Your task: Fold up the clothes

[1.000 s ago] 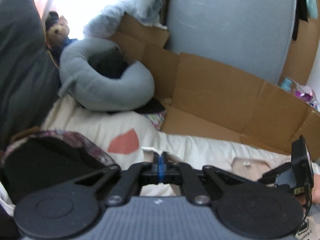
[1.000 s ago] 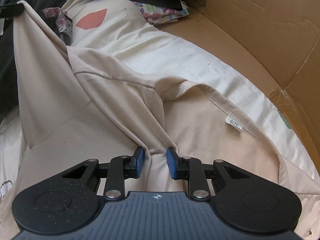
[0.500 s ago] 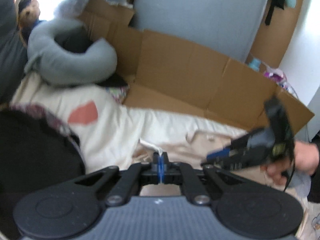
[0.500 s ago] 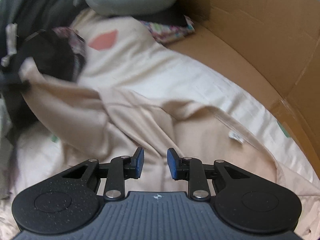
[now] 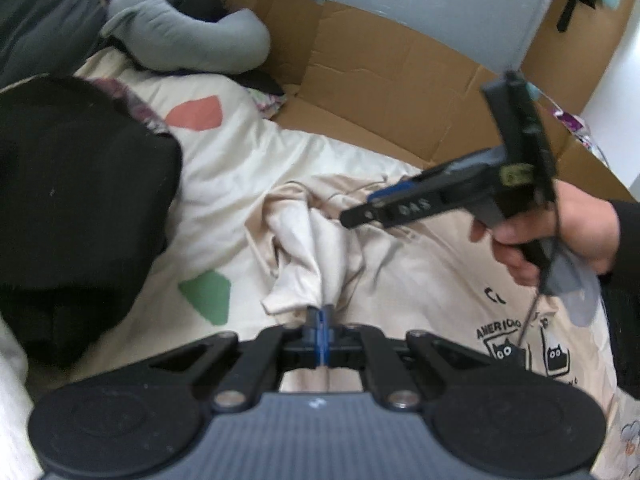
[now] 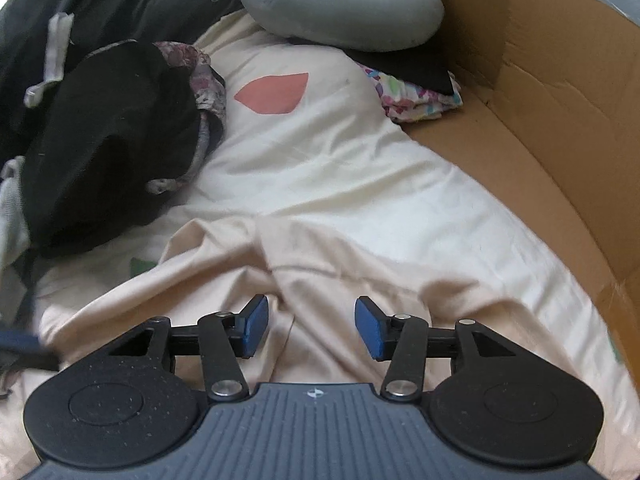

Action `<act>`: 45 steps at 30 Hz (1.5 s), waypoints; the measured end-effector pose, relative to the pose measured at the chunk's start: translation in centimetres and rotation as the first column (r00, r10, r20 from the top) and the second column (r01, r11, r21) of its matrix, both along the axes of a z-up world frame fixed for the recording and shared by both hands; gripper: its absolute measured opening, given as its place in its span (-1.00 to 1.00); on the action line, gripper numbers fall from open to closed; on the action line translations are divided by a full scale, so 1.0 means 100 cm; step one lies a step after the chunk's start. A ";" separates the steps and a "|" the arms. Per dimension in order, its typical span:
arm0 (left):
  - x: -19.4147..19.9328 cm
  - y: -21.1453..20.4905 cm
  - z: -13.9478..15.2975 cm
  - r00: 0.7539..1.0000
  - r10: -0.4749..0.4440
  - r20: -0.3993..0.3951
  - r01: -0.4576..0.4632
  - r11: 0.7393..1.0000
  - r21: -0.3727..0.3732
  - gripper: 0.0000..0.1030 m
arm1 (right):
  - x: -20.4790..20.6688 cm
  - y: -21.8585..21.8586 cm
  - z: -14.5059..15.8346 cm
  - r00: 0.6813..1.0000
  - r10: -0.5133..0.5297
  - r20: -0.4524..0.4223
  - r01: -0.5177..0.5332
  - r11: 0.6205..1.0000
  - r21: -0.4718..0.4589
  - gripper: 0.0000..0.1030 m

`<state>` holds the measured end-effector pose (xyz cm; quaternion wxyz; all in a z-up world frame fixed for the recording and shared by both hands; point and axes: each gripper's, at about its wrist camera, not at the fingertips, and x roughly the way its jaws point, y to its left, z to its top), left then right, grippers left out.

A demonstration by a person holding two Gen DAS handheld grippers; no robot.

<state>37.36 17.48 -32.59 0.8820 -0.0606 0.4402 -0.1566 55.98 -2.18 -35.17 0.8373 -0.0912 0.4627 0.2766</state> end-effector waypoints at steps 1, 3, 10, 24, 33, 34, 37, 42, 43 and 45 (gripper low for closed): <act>-0.003 0.001 0.001 1.000 0.007 0.003 -0.007 1.000 0.002 -1.00 | 0.005 0.003 -0.001 1.000 -0.005 0.007 0.005 1.000 -0.004 0.05; -0.010 0.003 0.002 1.000 0.027 0.011 -0.027 1.000 0.014 -1.00 | 0.013 0.004 -0.003 1.000 -0.018 0.006 0.018 1.000 -0.010 -0.10; -0.018 0.025 -0.001 0.992 0.125 0.015 -0.125 0.991 0.048 -1.00 | 0.031 -0.008 -0.001 0.998 -0.055 -0.015 0.055 0.998 -0.005 -0.97; 0.064 -0.016 -0.031 0.993 -0.003 0.117 -0.004 0.998 0.060 -0.47 | 0.029 -0.011 0.011 0.997 -0.016 -0.069 0.022 0.996 0.084 -1.00; 0.094 -0.025 -0.049 0.994 -0.014 0.104 0.001 0.993 0.120 -0.47 | 0.023 -0.007 0.016 0.998 0.014 -0.066 -0.009 0.997 0.080 -1.00; 0.096 -0.026 -0.050 0.995 -0.016 0.098 0.003 0.992 0.128 -0.48 | 0.023 -0.006 0.016 0.998 0.015 -0.066 -0.010 0.997 0.079 -1.00; 0.100 -0.024 -0.052 0.996 -0.007 0.089 -0.007 0.989 0.148 -0.95 | 0.023 -0.005 0.016 0.998 0.011 -0.064 -0.007 0.997 0.072 -1.00; 0.092 -0.014 -0.033 0.993 0.021 0.116 -0.030 0.996 0.085 -0.98 | 0.028 -0.006 0.014 0.998 -0.004 -0.056 0.007 0.999 0.049 -1.00; 0.089 -0.012 -0.028 0.992 0.025 0.122 -0.034 0.997 0.074 -0.98 | 0.028 -0.006 0.014 0.999 -0.003 -0.054 0.006 0.999 0.045 -1.00; 0.085 -0.006 -0.017 0.990 0.029 0.136 -0.037 0.998 0.057 -0.98 | 0.030 -0.007 0.015 0.999 -0.001 -0.048 0.002 0.999 0.036 -1.00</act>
